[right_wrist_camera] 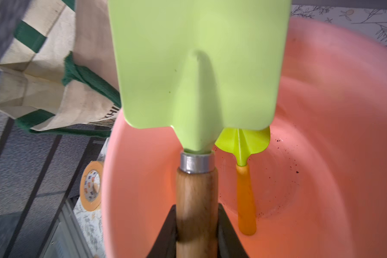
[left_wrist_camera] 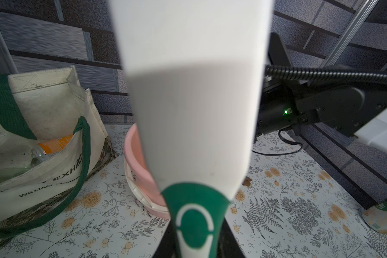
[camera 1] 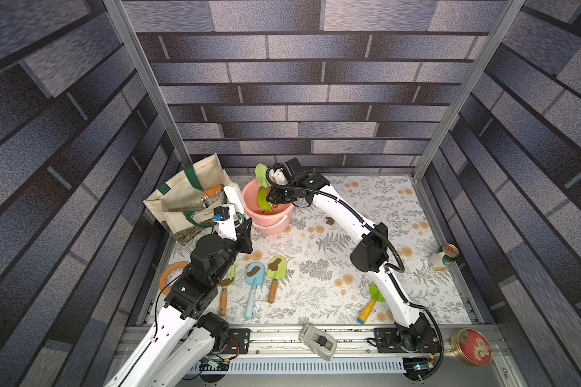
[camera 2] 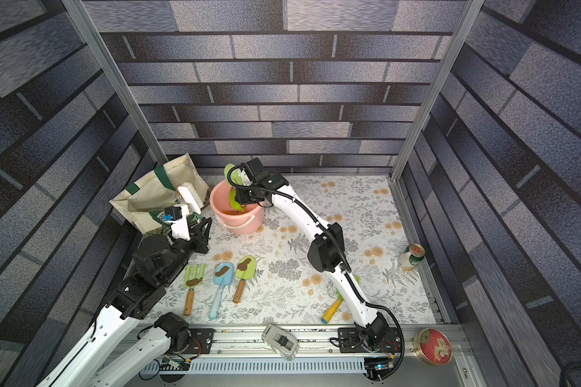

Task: Brush the soil off the hand trowel and place it into the bucket
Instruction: Place the hand trowel in the bucket.

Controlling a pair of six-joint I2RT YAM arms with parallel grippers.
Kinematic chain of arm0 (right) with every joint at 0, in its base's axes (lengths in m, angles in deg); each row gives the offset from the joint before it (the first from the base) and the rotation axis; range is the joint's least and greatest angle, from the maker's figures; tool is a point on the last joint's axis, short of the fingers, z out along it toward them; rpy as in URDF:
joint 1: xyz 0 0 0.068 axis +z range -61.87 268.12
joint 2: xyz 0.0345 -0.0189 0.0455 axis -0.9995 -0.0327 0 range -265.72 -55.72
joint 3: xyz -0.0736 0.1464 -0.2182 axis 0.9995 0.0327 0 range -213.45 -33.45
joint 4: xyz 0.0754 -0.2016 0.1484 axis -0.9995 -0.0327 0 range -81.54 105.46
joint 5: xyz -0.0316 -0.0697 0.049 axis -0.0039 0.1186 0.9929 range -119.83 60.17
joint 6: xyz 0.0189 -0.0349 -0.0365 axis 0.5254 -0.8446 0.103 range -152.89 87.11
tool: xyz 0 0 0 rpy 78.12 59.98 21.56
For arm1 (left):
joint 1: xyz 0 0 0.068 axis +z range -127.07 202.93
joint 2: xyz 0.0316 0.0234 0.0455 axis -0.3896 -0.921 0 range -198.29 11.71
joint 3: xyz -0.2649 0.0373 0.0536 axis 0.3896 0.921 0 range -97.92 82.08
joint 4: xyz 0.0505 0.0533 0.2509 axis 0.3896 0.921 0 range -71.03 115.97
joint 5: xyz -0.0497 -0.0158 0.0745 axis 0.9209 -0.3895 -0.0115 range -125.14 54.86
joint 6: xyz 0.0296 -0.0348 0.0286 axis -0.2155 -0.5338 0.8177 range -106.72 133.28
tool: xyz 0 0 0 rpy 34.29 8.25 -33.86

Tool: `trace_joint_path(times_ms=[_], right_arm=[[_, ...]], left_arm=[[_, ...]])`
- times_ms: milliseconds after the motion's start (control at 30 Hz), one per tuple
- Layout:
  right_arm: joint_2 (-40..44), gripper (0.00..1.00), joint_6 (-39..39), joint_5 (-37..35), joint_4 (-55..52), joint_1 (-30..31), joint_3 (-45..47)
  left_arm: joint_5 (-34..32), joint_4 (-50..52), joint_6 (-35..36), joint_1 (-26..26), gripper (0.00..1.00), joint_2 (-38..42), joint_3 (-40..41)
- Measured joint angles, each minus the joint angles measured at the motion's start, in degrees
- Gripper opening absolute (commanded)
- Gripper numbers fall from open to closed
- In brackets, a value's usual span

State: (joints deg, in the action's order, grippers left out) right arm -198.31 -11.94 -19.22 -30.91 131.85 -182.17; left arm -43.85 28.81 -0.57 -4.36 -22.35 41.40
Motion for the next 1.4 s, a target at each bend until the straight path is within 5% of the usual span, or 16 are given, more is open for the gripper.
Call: trace_joint_path(times_ms=[500, 1100, 1400], right_arm=[[-2.71, 0.41, -0.44, -10.86, 6.60, 1.16, -0.76], [-2.40, 0.51, -0.33, -10.69, 7.45, 2.03, -5.44], [5.73, 0.58, -2.64, -14.47, 5.51, 2.45, -5.88]], left_arm=[[-0.79, 0.02, -1.66, 0.39, 0.00, 0.11, 2.03], [-0.46, 0.00, -1.68, 1.88, 0.00, -1.60, 2.03], [1.62, -1.01, -1.68, 2.27, 0.00, -4.61, 2.01]])
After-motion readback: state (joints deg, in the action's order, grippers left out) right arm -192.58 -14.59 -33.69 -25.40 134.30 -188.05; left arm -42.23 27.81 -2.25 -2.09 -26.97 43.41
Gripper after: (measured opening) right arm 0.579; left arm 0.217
